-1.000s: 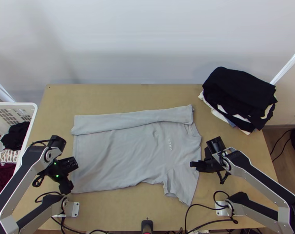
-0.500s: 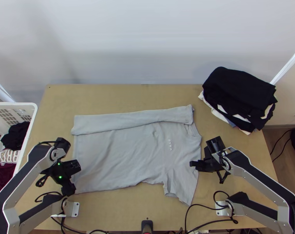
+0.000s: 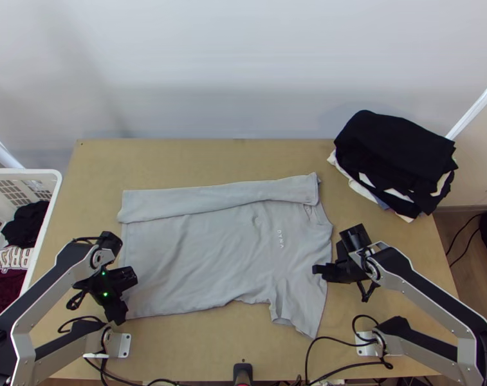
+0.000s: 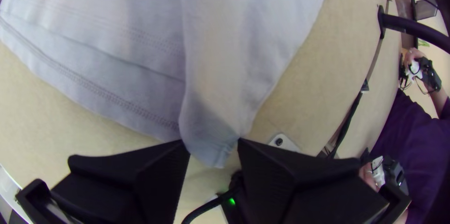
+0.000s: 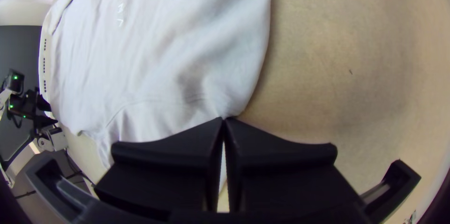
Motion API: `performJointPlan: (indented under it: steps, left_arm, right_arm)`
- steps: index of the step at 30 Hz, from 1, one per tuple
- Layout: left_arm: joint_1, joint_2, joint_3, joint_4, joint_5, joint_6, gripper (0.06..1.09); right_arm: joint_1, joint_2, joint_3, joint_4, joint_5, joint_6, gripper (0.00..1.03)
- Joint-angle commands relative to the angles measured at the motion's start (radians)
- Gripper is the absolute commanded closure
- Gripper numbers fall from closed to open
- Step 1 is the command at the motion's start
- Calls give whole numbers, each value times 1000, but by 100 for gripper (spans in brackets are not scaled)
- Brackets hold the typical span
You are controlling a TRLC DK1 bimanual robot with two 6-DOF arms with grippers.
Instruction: Fold the t-shirt
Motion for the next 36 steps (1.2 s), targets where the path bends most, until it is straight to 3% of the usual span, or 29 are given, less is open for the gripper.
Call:
performJointPlan:
  steps: [1, 3, 19, 27, 36]
  left_arm:
    - [14, 28, -33, 5, -1, 22, 82]
    - [14, 27, -33, -12, -1, 48, 105]
    - [152, -36, 13, -18, 7, 146, 104]
    - [144, -111, 147, -45, 166, 48, 104]
    - [191, -191, 162, -61, 223, 16, 104]
  right_arm:
    - [11, 32, -22, 9, 12, -12, 100]
    - [11, 31, -22, 9, 12, -17, 100]
    - [-46, 5, -85, 2, 13, -120, 100]
    - [15, -204, -28, -27, 12, -109, 100]
    - [3, -257, 26, -60, 12, -155, 100]
